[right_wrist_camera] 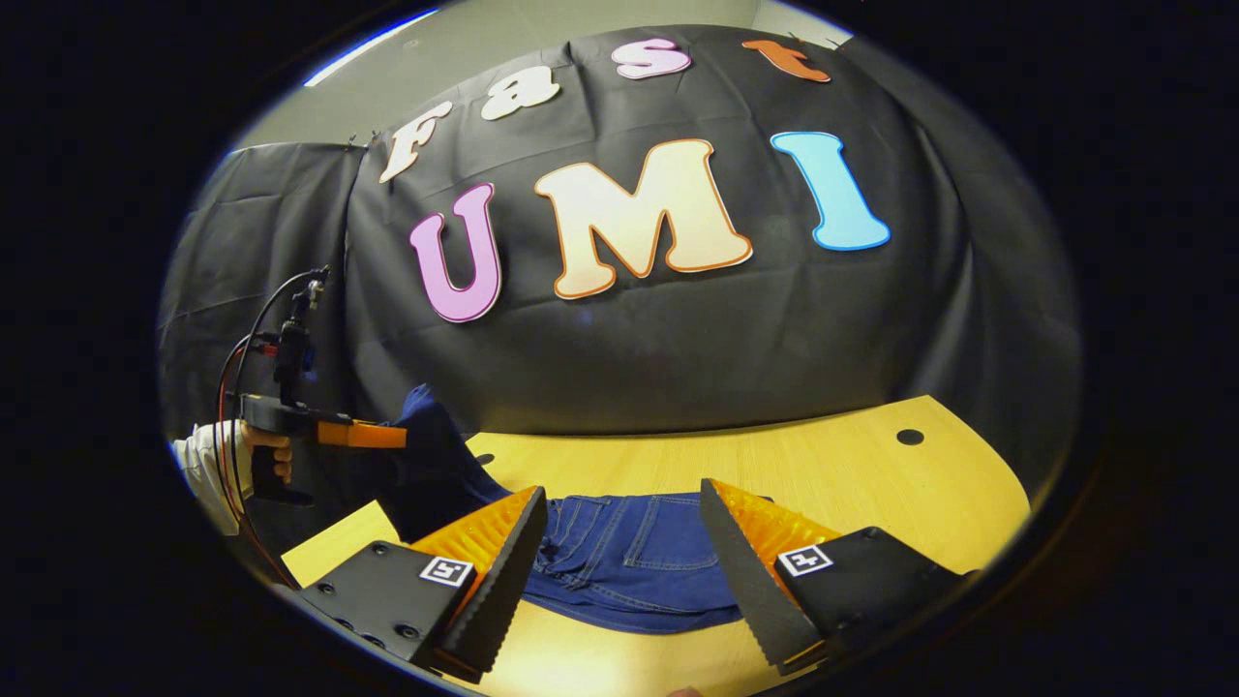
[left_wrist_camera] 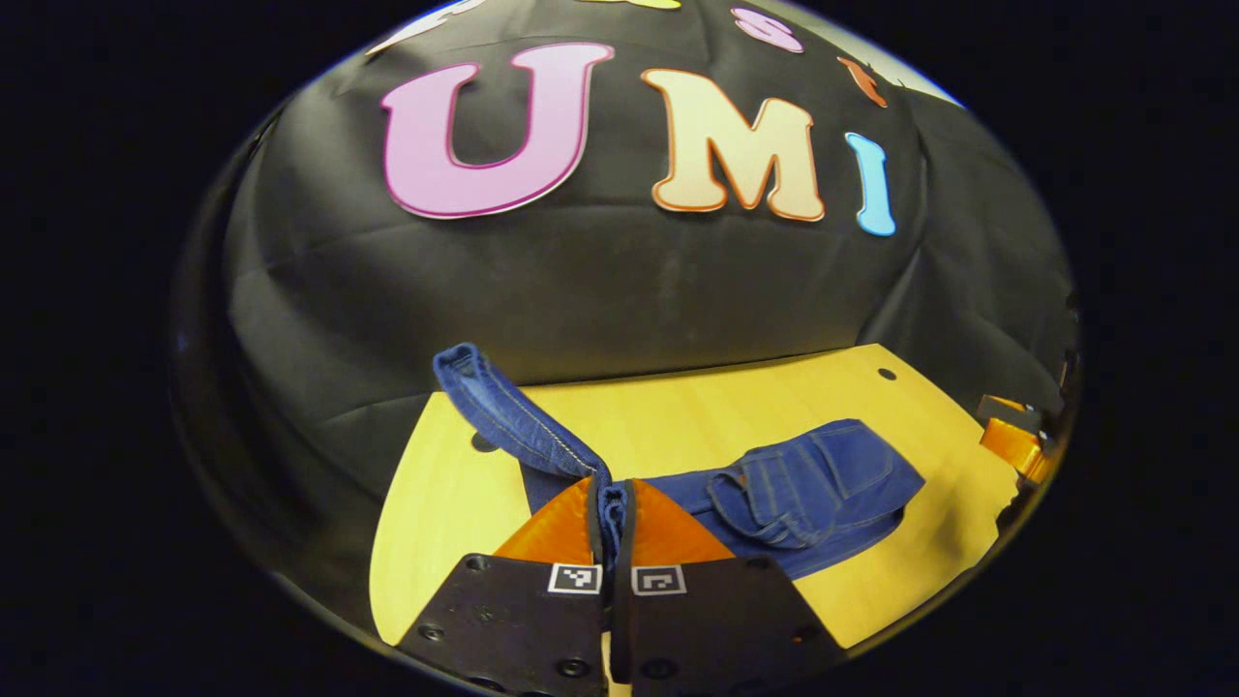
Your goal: Grasp the waist and the cuffs of the jeans and fold them to make the two legs overlap; first hold the waist and fold one-third of the jeans toward the cuffs, then hold the cuffs and fold the remaining one-third in the same direction to finish folding.
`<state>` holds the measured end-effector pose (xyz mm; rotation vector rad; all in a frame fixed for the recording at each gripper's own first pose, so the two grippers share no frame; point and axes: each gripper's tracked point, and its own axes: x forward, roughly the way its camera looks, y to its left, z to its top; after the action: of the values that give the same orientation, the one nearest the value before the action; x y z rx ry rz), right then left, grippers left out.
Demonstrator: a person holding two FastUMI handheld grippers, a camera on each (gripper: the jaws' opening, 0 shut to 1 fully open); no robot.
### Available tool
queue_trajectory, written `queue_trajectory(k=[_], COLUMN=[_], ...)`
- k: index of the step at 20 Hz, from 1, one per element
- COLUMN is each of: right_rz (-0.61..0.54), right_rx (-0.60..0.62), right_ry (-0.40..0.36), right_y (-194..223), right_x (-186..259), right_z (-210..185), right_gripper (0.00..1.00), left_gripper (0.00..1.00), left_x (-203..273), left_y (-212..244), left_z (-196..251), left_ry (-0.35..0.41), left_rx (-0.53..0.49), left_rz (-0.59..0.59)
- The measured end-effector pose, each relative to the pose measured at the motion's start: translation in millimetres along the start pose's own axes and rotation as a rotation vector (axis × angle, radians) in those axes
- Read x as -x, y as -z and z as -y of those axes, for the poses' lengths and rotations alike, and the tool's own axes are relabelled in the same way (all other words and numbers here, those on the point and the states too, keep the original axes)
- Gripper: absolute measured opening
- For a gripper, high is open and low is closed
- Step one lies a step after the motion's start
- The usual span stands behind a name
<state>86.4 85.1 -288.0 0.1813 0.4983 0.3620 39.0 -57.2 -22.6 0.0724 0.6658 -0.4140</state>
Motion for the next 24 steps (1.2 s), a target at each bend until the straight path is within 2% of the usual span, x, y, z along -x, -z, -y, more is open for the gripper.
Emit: queue_trajectory(k=[5, 10, 16, 18, 21, 22, 24], right_rz=[0.005, 0.016, 0.010, 0.008, 0.006, 0.000, 0.002], right_rx=[-0.005, 0.001, 0.003, 0.016, 0.045, 0.056, 0.065], right_ry=[0.006, 0.044, 0.082, 0.078, 0.042, 0.025, 0.002], right_y=[-7, -16, -15, -14, -14, -14, -17], right_x=[17, 38, 54, 58, 58, 57, 56], right_z=[30, 69, 109, 116, 119, 119, 118], right_gripper=[0.98, 0.98, 0.98, 0.98, 0.98, 0.94, 0.98], left_gripper=[0.00, 0.00, 0.00, 0.00, 0.00, 0.04, 0.42], left_x=[-19, -48, -88, -96, -103, -103, -90], left_y=[-23, -37, -27, -9, 10, 14, 12], left_z=[72, 131, 194, 210, 222, 229, 241], left_ry=[0.071, 0.117, 0.131, 0.130, 0.088, 0.080, 0.090], left_rx=[-0.017, -0.016, -0.034, -0.042, -0.035, -0.018, -0.008], left_rz=[0.034, 0.061, 0.065, 0.030, 0.025, 0.040, 0.081])
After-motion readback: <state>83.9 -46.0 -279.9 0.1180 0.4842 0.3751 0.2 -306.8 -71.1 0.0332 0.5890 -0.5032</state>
